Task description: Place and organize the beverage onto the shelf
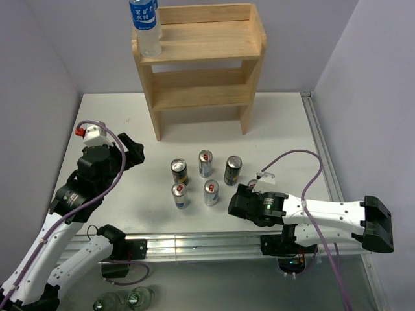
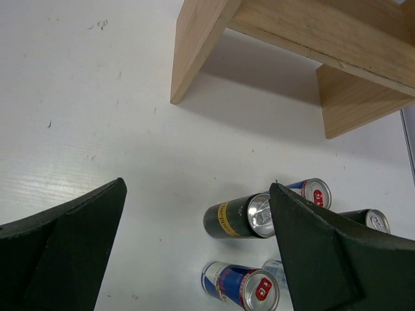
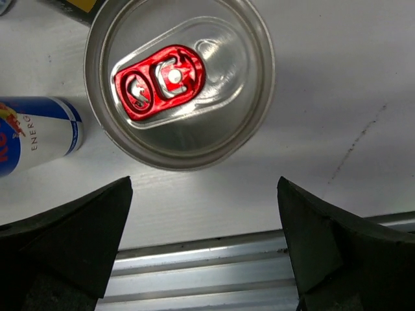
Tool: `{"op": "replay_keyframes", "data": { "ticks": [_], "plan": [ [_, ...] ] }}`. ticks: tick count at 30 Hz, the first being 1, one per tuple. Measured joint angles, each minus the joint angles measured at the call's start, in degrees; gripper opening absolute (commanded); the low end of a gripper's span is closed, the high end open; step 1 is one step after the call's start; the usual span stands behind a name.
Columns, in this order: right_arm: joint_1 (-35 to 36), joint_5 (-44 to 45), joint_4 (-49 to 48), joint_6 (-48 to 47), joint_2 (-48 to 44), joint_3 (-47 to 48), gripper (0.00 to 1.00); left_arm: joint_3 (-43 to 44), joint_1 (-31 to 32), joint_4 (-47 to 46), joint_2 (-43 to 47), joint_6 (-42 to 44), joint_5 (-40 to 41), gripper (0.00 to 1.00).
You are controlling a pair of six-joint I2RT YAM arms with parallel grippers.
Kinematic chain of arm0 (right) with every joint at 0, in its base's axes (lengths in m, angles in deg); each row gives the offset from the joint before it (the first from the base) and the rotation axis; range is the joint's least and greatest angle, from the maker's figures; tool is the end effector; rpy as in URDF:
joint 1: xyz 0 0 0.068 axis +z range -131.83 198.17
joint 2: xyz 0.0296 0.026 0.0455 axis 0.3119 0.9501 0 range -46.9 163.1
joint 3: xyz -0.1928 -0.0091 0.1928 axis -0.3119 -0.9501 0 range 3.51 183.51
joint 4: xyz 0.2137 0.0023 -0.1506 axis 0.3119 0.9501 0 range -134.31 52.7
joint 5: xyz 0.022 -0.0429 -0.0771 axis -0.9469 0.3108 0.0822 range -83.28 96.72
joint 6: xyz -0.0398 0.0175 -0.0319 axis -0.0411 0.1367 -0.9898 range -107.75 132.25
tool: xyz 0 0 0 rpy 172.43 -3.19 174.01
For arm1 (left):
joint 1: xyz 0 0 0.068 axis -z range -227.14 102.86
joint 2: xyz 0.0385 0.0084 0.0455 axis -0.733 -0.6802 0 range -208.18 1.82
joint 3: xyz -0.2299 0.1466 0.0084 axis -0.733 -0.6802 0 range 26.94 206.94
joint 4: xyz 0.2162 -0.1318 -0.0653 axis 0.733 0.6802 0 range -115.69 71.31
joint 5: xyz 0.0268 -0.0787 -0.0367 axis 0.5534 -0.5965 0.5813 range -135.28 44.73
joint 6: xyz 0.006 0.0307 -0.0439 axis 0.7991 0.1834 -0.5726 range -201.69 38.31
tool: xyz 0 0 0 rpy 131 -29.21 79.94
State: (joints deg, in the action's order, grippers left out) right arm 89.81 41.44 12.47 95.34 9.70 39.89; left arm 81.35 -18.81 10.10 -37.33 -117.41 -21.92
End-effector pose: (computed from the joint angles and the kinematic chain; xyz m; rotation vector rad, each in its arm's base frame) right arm 0.0659 0.1347 0.2048 0.3383 2.4799 0.1072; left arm 0.1262 -0.0519 0.3651 -0.3932 1.8746 -0.3648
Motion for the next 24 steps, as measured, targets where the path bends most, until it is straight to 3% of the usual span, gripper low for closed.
{"op": "replay_keyframes", "data": {
  "ticks": [11, 24],
  "plan": [
    [-0.1, 9.6, -7.1, 6.2, 8.6, -5.2, 1.0, -1.5, 0.0, -0.9, 1.5, 0.6, 0.8, 0.99],
    [-2.1, 18.6, -7.9, 17.3, 23.6, -3.0, 1.0, -2.6, 0.0, -1.0, 3.8, 2.1, 0.7, 0.99]
  ]
}}
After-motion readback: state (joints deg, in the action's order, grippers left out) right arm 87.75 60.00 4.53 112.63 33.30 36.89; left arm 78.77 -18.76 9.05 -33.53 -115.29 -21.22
